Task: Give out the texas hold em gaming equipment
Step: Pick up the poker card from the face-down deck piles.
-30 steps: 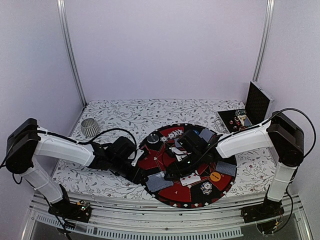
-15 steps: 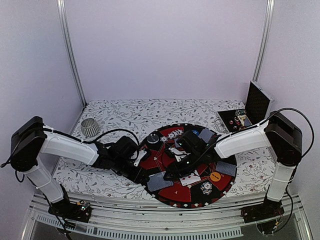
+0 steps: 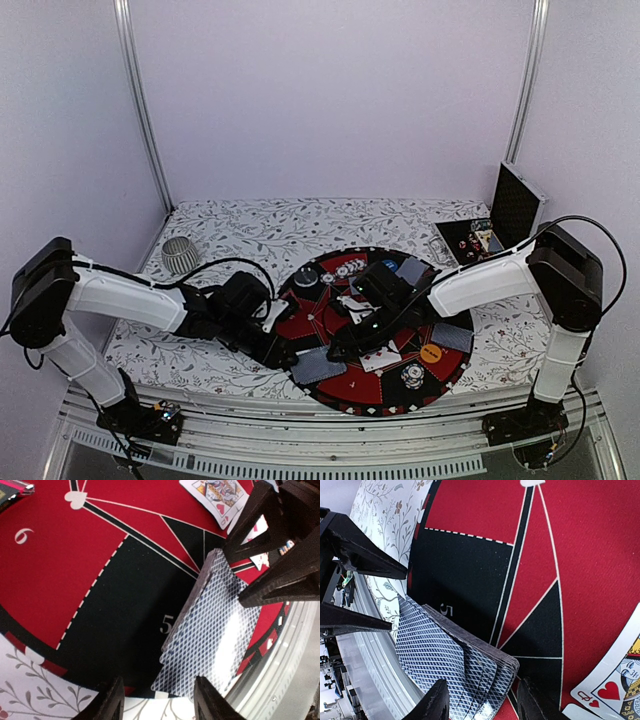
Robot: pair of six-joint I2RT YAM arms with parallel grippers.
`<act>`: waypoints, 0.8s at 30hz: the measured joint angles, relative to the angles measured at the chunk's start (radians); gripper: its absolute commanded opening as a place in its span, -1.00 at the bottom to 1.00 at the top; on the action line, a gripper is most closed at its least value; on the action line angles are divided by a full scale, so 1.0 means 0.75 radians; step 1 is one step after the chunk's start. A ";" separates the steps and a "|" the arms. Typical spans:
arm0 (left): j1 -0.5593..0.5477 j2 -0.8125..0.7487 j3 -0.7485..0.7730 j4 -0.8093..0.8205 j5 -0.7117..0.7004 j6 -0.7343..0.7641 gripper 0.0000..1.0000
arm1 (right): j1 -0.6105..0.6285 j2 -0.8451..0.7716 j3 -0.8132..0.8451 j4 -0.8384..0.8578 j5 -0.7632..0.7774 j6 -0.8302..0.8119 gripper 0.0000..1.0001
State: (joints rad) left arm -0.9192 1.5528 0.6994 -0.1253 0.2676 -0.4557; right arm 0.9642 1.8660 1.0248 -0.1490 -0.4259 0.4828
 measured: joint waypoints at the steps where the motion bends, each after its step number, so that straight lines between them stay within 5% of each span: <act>1: 0.001 0.002 -0.005 0.012 0.012 -0.002 -0.03 | 0.000 0.001 0.000 0.000 0.000 0.000 -0.03; 7: 0.004 0.072 -0.008 0.062 0.059 -0.007 -0.46 | 0.000 0.001 0.000 0.000 0.000 0.000 -0.03; 21: 0.008 0.049 -0.015 0.033 0.067 -0.006 -0.49 | 0.000 0.001 0.000 0.000 0.000 -0.001 -0.03; 24: 0.008 0.027 -0.021 0.017 0.061 -0.006 -0.62 | 0.000 0.001 0.000 0.000 0.000 -0.001 -0.03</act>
State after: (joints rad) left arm -0.9134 1.5730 0.6834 -0.1127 0.3130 -0.4599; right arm 0.9642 1.8664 1.0248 -0.1490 -0.4259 0.4824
